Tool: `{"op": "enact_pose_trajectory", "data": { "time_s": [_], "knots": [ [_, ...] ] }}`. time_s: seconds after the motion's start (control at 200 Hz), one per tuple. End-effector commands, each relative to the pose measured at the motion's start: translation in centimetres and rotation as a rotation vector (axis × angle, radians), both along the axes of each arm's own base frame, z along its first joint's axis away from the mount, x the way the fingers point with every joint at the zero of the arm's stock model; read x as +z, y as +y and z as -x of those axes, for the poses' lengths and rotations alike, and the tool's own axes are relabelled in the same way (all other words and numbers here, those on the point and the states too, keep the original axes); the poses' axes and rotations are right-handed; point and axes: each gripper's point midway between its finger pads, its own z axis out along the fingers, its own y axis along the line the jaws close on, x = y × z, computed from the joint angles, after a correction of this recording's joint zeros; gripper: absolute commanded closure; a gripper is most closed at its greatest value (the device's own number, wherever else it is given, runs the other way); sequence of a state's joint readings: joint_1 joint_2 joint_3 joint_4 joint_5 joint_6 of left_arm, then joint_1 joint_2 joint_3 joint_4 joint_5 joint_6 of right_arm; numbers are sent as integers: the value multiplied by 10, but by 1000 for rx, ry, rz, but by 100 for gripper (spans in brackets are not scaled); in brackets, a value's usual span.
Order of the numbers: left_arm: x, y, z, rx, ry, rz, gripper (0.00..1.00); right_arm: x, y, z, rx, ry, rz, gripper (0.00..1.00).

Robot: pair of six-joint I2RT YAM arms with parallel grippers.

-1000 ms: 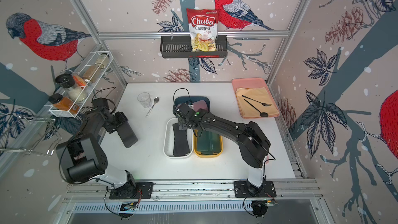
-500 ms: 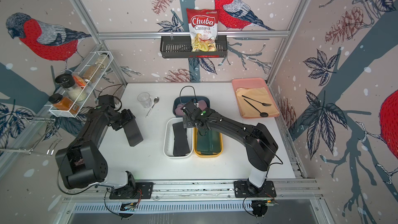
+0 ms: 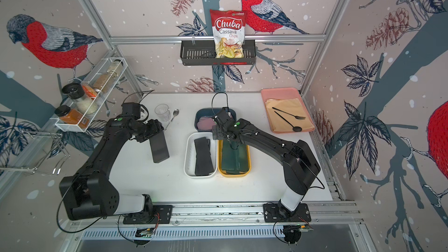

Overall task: Place the pencil cases by color into the storage box
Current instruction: Place the pencil case at the storage box.

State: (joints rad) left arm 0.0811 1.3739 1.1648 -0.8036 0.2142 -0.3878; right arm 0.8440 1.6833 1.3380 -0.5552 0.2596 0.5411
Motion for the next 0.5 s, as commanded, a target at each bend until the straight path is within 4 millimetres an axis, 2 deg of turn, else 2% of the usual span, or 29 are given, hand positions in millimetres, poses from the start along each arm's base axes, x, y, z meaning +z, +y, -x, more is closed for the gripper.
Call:
{"op": "enact_pose_trajectory", "data": {
  "time_s": [0.0, 0.25, 0.495],
  "knots": [
    [5, -14, 1, -22, 2, 22, 51, 9, -6, -4, 10, -16, -7, 5],
    [16, -54, 2, -104, 9, 26, 51, 22, -33, -15, -21, -17, -10, 5],
    [15, -100, 15, -202, 29, 38, 51, 30, -59, -30, -53, -16, -22, 5]
  ]
}}
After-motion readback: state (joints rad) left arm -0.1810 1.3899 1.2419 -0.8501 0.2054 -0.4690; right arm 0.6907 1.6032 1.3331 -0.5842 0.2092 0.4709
